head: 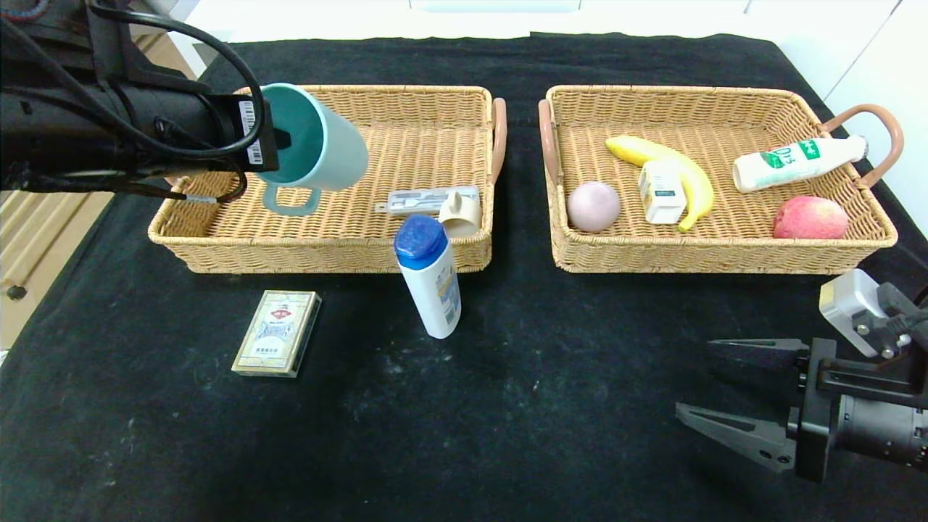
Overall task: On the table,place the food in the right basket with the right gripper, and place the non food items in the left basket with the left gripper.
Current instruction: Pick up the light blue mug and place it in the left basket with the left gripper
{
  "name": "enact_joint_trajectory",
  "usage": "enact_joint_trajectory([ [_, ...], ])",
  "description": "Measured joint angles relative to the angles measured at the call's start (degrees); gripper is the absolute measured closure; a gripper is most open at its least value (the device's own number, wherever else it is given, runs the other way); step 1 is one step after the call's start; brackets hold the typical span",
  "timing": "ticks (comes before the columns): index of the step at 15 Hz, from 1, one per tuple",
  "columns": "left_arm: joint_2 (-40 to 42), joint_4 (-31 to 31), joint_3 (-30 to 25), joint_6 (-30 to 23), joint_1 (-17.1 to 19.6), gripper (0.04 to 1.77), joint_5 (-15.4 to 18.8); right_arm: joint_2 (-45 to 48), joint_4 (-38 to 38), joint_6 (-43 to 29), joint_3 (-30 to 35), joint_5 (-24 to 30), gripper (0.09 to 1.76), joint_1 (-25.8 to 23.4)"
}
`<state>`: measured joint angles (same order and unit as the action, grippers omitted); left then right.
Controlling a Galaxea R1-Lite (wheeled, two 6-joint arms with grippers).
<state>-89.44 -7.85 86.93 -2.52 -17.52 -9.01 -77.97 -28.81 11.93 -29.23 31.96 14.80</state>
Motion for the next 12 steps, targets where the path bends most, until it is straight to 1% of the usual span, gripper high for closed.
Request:
enact_joint_trajectory([
  [2,-2.86,0.28,3.64,0.1,0.38,1.64,1.02,0.27,-0.05,0.0,-0.09,0.0,0.14,-0.17],
  [4,-5.55,0.61,6.58,0.02,0.66,1.64,1.29,0.41,-0.02,0.02,-0.12,0.0,0.14,-0.24],
  [9,-10.84,4.06,10.28,-0.01,1.58,1.64,1.18,0.9,-0.02,0.02,-0.09,0.0,0.14,-0.22],
  [12,-13.34,5.24,12.81,-0.28,2.04,1.64,2.21,1.07,-0.05,0.02,0.0,0.0,0.14,-0.13],
])
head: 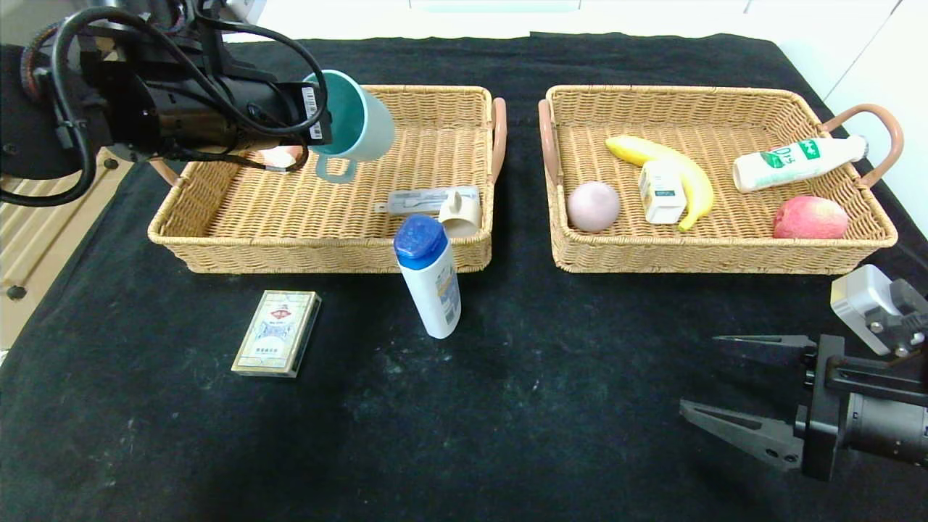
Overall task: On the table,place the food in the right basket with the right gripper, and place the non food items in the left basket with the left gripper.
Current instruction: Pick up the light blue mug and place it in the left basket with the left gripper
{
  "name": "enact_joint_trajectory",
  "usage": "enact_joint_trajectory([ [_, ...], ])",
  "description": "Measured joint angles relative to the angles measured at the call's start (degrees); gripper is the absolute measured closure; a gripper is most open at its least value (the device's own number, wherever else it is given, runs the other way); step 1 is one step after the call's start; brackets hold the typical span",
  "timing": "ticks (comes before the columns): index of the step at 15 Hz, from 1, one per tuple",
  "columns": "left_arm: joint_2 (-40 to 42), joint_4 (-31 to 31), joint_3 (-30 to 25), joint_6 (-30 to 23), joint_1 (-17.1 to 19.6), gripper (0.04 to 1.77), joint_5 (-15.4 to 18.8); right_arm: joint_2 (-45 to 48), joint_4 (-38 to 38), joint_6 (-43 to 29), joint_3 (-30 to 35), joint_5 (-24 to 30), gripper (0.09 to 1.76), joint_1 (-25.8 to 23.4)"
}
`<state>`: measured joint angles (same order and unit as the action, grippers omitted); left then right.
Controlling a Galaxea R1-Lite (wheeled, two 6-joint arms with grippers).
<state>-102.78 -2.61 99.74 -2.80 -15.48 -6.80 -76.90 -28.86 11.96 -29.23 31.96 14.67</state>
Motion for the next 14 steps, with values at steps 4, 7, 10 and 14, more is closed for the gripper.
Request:
enact_joint_trajectory([
  [4,-2.86,-0.11,2.38,-0.11,-0.56,1.63,-0.24,0.22,-0.3,-0.02,-0.09,0.0,0.14,-0.15],
  [7,-3.28,-0.45,2.49,-0.04,-0.72,1.14,-0.37,-0.05,-4.6,-0.26,0.73,0.0,0.14,-0.28],
  [10,-3.28,-0.44,2.38,-0.11,-0.85,0.81,-0.39,-0.69,-5.51,-0.35,1.4,0.0,0.14,-0.28],
  [14,-2.77,-0.69,1.72,-0.11,-1.11,0.52,-0.48,-0.89,-5.62,-0.37,1.62,0.04,0.14,-0.28],
])
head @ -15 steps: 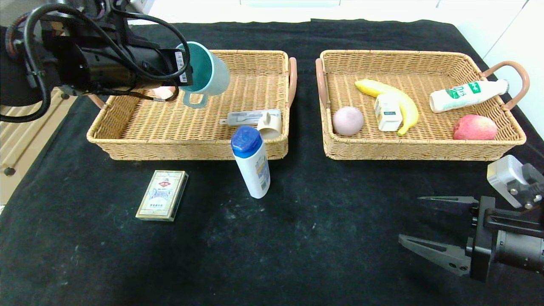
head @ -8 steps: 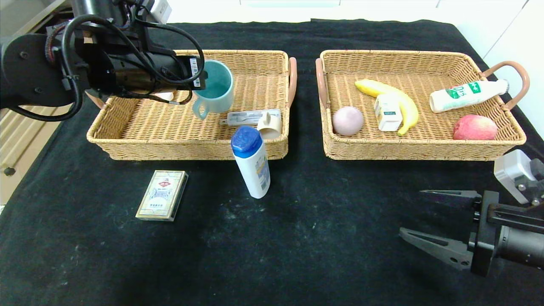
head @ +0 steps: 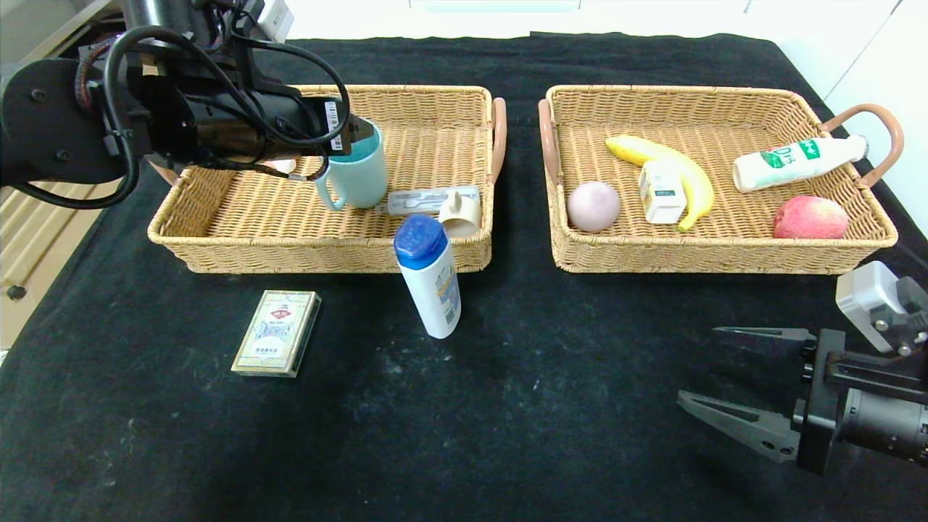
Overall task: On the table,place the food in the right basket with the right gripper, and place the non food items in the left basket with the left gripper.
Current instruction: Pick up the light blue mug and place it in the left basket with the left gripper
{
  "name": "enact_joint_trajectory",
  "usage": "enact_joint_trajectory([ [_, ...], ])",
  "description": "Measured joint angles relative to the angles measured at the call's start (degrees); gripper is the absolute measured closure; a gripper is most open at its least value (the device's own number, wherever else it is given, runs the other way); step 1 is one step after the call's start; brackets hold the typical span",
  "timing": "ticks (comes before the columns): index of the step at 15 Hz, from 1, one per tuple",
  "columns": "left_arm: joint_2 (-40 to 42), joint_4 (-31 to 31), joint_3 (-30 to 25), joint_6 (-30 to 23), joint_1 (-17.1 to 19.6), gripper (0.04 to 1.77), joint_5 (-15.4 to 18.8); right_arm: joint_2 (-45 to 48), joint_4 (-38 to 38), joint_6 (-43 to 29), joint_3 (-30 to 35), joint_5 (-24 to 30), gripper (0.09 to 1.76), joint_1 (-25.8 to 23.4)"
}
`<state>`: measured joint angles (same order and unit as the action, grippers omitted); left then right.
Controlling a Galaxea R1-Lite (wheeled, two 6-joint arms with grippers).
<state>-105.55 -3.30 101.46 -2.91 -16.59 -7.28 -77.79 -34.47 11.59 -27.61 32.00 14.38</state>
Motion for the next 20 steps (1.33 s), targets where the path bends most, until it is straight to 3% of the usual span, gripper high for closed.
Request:
enact_joint_trajectory([
  [10,4.97,-1.95,-4.72,0.33,-0.4,0.22,-1.37,0.11,-0.02,0.0,0.16,0.05,0.14,0.24],
  [15,12.3,-1.87,-14.03,0.0,-2.34,0.16,-1.45,0.12,-0.15,0.06,0.5,0.07,0.14,0.68],
  [20,20.74,-1.95,-23.74,-0.02,-7.28,0.13,-2.17,0.06,-0.13,0.01,0.55,0.05,0.14,0.71],
])
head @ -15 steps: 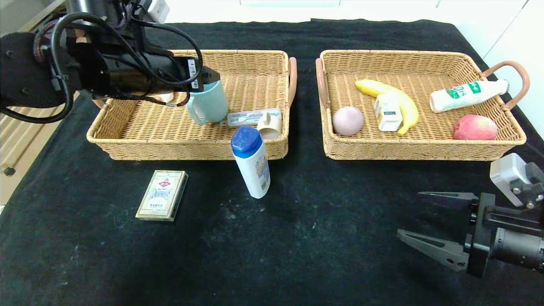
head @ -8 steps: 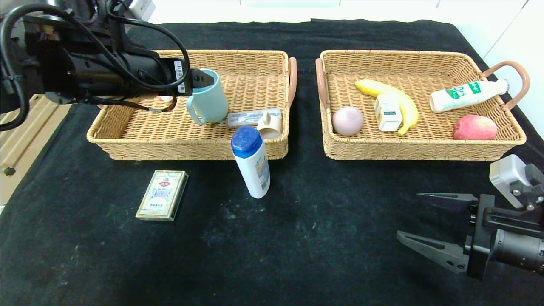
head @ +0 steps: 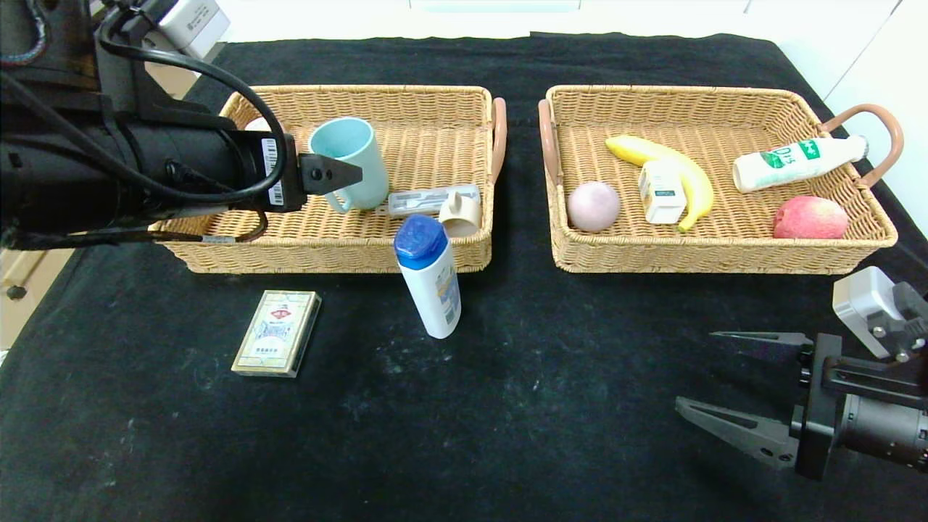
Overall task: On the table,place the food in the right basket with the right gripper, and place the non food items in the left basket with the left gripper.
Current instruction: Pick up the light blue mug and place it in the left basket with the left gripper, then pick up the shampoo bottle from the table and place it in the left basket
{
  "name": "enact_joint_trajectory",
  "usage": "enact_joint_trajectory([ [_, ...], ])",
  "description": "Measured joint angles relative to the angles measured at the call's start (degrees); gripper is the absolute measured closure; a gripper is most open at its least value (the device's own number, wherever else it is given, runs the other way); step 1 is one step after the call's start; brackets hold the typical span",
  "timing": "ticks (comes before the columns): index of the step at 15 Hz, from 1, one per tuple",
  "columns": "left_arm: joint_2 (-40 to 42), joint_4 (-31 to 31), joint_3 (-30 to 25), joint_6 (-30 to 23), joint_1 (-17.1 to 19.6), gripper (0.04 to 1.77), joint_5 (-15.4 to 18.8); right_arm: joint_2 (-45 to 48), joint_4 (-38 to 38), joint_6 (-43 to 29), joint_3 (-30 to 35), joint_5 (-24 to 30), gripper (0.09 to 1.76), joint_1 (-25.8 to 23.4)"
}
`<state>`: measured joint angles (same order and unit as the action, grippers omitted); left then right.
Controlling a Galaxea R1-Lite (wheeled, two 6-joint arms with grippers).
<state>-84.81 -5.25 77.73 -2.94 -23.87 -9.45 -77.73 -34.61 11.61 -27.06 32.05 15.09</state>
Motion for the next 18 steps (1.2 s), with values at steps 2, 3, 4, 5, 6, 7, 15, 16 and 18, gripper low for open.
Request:
enact_joint_trajectory([
  [2,2.89,0.0,-4.35,-0.01,-1.84,0.12,-0.05,-0.09,0.02,-0.01,0.0,0.0,0.14,0.01],
  [3,4.52,0.0,-6.95,0.0,-2.43,0.12,-0.05,-0.11,0.02,-0.01,0.0,0.0,0.14,0.0],
  [4,6.14,0.0,-9.34,0.02,-2.89,0.12,0.02,-0.13,0.07,0.0,0.0,0.0,0.14,-0.07],
  [5,7.8,-0.01,-11.58,0.11,-3.22,0.11,0.2,-0.17,0.07,-0.01,0.0,-0.02,0.14,-0.07],
  [6,9.56,0.02,-13.87,0.13,-3.35,0.11,0.33,-0.24,0.11,-0.01,0.0,0.0,0.14,-0.02],
  [7,11.0,0.0,-15.74,0.16,-3.47,0.11,0.55,-0.3,0.13,-0.06,0.06,0.0,0.14,0.0],
  [15,15.04,0.57,-23.32,0.79,-9.53,0.11,0.83,-0.88,0.11,-0.01,0.17,0.0,0.14,0.34],
  [16,14.49,0.68,-23.43,0.88,-10.72,0.1,0.68,-0.99,0.11,0.0,0.17,0.0,0.14,0.39],
  [18,12.82,1.78,-23.21,0.94,-13.12,0.1,-0.02,-1.18,0.1,0.0,0.24,-0.02,0.14,0.45],
])
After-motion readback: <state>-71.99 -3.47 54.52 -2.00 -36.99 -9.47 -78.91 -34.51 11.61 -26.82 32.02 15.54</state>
